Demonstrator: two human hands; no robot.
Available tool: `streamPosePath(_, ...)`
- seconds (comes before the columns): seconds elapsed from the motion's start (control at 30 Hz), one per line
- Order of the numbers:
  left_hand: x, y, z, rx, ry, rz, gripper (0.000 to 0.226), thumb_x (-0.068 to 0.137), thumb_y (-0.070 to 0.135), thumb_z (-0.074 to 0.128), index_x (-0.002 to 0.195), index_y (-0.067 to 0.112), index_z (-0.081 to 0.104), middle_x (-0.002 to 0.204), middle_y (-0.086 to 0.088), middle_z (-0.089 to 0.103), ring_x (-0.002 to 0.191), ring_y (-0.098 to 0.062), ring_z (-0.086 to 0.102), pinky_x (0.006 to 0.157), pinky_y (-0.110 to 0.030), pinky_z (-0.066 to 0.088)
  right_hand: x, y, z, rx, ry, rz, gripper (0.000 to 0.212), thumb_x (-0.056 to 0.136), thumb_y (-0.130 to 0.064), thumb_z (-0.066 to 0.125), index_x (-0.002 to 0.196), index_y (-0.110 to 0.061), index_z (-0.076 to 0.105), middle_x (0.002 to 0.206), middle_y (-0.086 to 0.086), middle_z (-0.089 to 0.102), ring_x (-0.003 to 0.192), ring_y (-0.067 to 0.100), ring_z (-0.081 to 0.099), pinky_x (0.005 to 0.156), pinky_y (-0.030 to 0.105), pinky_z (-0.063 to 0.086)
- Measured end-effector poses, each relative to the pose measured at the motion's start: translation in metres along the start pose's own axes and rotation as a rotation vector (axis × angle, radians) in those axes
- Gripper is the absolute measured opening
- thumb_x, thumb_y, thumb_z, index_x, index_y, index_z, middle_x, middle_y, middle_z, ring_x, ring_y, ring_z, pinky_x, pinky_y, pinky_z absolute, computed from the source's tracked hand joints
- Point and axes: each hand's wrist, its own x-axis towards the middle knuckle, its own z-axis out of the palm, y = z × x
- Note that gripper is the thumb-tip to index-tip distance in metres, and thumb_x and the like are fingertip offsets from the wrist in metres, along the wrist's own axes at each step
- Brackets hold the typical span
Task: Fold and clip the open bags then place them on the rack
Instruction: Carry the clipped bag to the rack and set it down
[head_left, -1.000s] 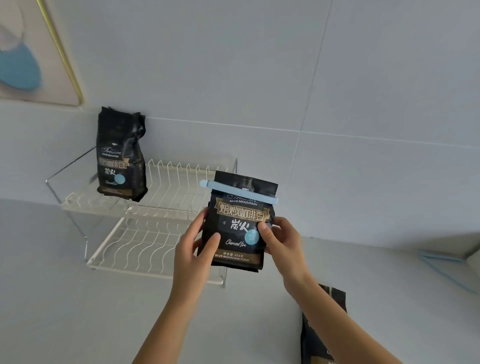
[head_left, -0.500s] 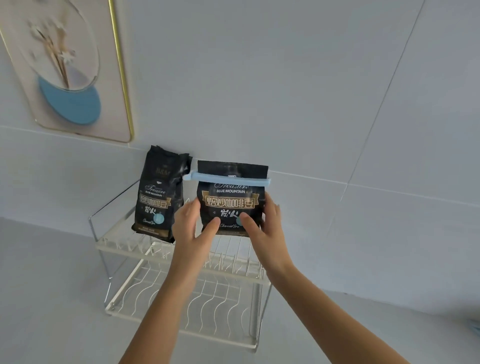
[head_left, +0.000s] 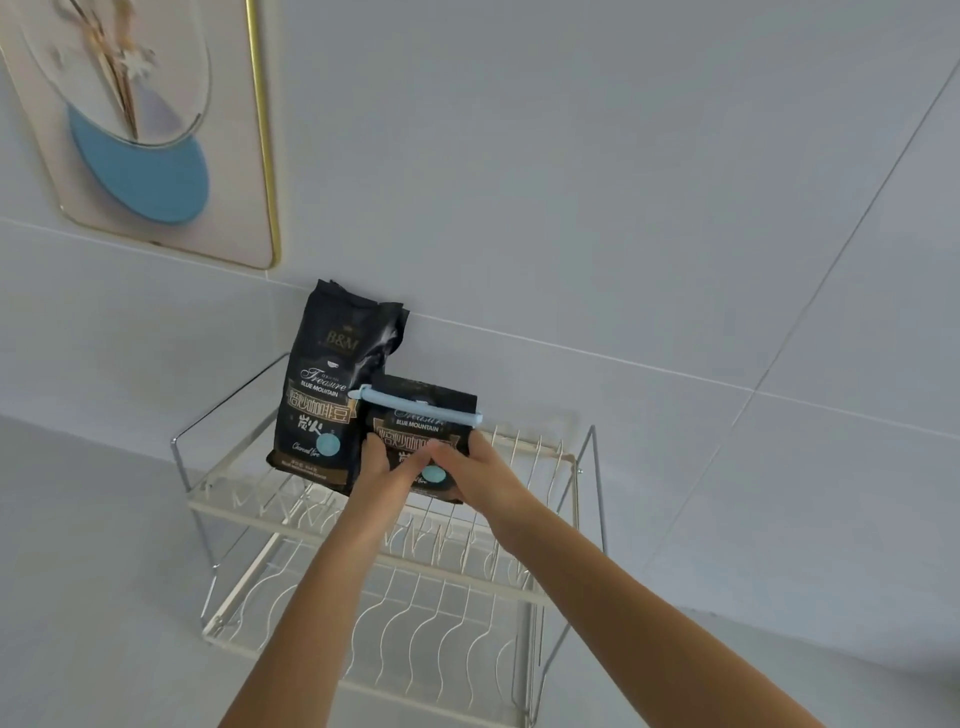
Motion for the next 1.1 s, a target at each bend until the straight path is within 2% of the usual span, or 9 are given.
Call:
streamPosePath(0.2,0.007,0.005,-0.004,0.133,-0.01,0.039,0.052,0.09,0.033,0.053,0.138,0.029,0.034,0.145,-0.007,0.035,0.132,-0.028,0.037,0.108,-0.053,0.033,-0.004,-0.006,-0.013,0.027,0.015,0.119,0.03,0.094,-0.03,0.053,0.122,-0.021,0.05,0.112,0.003,0.064,0.093,0.011,0.062,0.069,0.019,0.054)
streamPosePath(0.3,0.004,0.011,0.006,0.216,0.0,-0.001,0.041,0.089,0.036,0.054,0.127,0.023,0.045,0.15,-0.015,0.024,0.135,-0.033,0.031,0.109,-0.054,0.032,-0.005,-0.005,-0.016,0.074,0.047,0.168,0.032,0.094,-0.028,0.052,0.124,-0.015,0.051,0.12,0.009,0.063,0.099,0.016,0.061,0.075,0.023,0.054)
streamPosePath(0.47,-0.014,0.01,0.021,0.225,0.009,0.042,0.07,0.088,0.046,0.053,0.146,0.032,0.017,0.159,0.003,-0.009,0.146,-0.022,0.0,0.115,-0.049,0.015,-0.011,-0.004,-0.017,0.048,0.044,0.132,0.032,0.096,-0.025,0.047,0.127,-0.014,0.048,0.11,0.001,0.062,0.093,0.011,0.06,0.081,0.023,0.053)
streamPosePath(0.53,-0.019,0.011,0.023,0.301,0.008,0.079,0.072,0.089,0.046,0.051,0.147,0.03,0.012,0.159,0.002,-0.011,0.146,-0.022,-0.004,0.117,-0.05,0.011,-0.019,-0.005,-0.019,-0.001,0.05,0.079,0.036,0.098,-0.026,0.044,0.132,-0.018,0.04,0.098,-0.011,0.056,0.079,0.001,0.057,0.073,0.012,0.05)
streamPosePath(0.6,-0.025,0.013,0.025,0.416,0.03,0.135,0.075,0.089,0.047,0.049,0.148,0.027,0.006,0.158,-0.002,-0.014,0.145,-0.022,-0.01,0.118,-0.051,0.006,-0.028,-0.007,-0.021,-0.133,0.075,-0.018,0.041,0.099,-0.026,0.041,0.139,-0.02,0.033,0.115,-0.006,0.053,0.088,0.001,0.053,0.068,0.002,0.043)
streamPosePath(0.67,-0.034,0.016,0.027,0.484,0.05,0.21,0.08,0.088,0.049,0.048,0.148,0.024,0.002,0.158,-0.006,-0.015,0.145,-0.022,-0.014,0.117,-0.053,0.003,-0.038,-0.006,-0.028,-0.43,0.142,-0.186,0.048,0.099,-0.029,0.038,0.143,-0.017,0.025,0.148,0.005,0.033,0.128,0.019,0.036,0.1,0.016,0.031)
streamPosePath(0.73,-0.043,0.021,0.03,0.527,0.083,0.292,0.083,0.087,0.049,0.051,0.148,0.022,0.002,0.158,-0.011,-0.01,0.145,-0.024,-0.013,0.116,-0.057,0.005,-0.047,-0.003,-0.039,-0.805,0.235,-0.351,0.057,0.098,-0.038,0.035,0.148,-0.02,0.014,0.159,0.002,0.011,0.145,0.024,0.008,0.116,0.04,0.013)
streamPosePath(0.83,-0.067,0.02,0.043,0.651,0.14,0.427,0.085,0.086,0.049,0.051,0.148,0.021,0.0,0.159,-0.009,-0.008,0.145,-0.025,-0.01,0.115,-0.058,0.004,-0.069,0.002,-0.061,-1.061,0.321,-0.465,0.06,0.097,-0.044,0.032,0.149,-0.025,0.008,0.16,-0.003,0.001,0.147,0.023,-0.001,0.117,0.049,0.001)
streamPosePath(1.1,-0.149,-0.019,0.114,0.775,-0.03,0.544,0.073,0.091,0.05,0.039,0.147,0.03,-0.002,0.151,0.012,-0.023,0.139,-0.01,-0.026,0.115,-0.047,-0.008,-0.155,0.069,-0.121,-1.085,0.376,-0.326,0.061,0.095,-0.053,0.024,0.148,-0.032,0.001,0.16,-0.007,-0.008,0.146,0.018,-0.011,0.117,0.049,-0.004)
